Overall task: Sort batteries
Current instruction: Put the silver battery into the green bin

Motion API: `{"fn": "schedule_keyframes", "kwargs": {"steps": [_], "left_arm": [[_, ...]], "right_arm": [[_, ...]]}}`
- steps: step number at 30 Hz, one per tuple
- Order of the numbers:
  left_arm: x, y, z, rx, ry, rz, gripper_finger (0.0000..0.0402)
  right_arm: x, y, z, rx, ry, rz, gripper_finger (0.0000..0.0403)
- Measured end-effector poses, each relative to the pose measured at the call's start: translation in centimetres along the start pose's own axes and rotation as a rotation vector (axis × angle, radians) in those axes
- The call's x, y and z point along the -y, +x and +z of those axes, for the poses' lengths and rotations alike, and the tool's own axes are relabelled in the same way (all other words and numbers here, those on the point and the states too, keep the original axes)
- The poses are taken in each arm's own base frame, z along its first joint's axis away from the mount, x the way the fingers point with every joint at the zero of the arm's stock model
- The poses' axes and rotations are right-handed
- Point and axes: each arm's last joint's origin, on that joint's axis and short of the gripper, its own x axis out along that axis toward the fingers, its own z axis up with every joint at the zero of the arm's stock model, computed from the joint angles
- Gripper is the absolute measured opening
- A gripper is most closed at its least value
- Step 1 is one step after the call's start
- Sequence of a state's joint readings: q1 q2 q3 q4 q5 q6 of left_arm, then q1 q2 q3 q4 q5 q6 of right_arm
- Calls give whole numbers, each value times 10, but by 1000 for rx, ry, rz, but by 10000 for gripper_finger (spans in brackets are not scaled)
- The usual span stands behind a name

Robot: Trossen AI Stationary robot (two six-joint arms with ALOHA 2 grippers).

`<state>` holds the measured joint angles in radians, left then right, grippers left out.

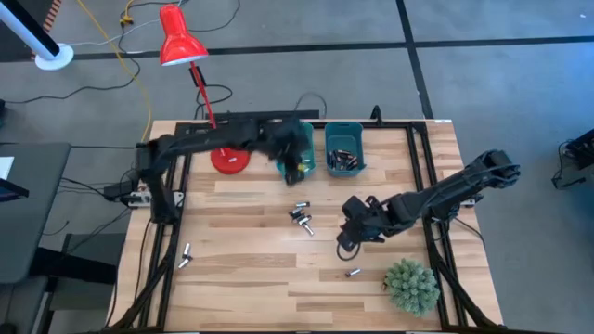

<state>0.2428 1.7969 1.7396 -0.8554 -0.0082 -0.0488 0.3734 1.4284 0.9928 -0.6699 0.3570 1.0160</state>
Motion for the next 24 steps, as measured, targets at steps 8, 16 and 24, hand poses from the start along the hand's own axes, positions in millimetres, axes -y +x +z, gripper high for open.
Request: {"fn": "schedule_keyframes", "kwargs": {"steps": [8, 16, 24], "left_arm": [[63, -15, -82, 136, -99, -129, 141], [93, -34, -150, 107, -307, -152, 141], [100, -38, -164, 59, -224, -146, 141]], "right_arm": [[-16, -12, -29, -66, -303, 87, 158], [-26, -23, -52, -109, -630, 178, 183], [-47, 1, -72, -254, -783, 196, 200]]}}
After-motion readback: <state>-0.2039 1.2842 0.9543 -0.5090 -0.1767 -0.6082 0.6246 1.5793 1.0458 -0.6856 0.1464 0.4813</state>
